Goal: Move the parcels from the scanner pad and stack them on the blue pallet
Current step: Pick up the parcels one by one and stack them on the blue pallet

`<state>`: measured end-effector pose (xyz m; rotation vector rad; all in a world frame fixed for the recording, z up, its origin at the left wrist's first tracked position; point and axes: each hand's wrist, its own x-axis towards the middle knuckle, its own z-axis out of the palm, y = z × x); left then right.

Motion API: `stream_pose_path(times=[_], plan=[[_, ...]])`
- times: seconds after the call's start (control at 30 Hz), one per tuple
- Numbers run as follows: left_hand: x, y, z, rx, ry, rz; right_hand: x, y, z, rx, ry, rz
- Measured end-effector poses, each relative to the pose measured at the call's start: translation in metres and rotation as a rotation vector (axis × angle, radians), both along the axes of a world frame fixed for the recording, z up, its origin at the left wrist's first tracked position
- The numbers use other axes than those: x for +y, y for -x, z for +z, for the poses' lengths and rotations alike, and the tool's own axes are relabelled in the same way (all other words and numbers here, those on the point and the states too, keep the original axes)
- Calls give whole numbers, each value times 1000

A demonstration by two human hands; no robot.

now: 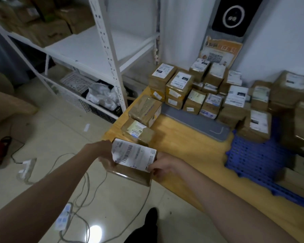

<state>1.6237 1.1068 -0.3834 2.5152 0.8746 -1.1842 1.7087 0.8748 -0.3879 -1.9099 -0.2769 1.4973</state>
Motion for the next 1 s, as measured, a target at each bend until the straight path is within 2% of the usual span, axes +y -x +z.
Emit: stream_pose_path(times=[0.1, 0.4, 0.5, 0.6, 0.67, 0.83, 0.93, 1.0], plan=[[-46, -18, 14, 5, -1, -82, -53, -5, 20, -1, -15, -50], [-235, -79, 57, -99, 124, -429, -253, -9, 61, -229, 60, -265], [-294, -99, 68, -190, 114, -505, -316, -12, 72, -320, 102, -318], [-342, -122, 74, -313, 237, -546, -369, -19, 81, -398, 137, -391], [-370, -139, 81, -364, 299, -582, -399, -27, 86, -428, 156, -458], [-423, -187, 94, -456, 302, -636, -457, -58, 99, -509, 198, -542], [-449, -223, 93, -490, 414, -659, -480, -84, 108, -568, 204, -544], [-464, -249, 90, -503, 413, -682, -490, -101, 112, -605, 220, -543]])
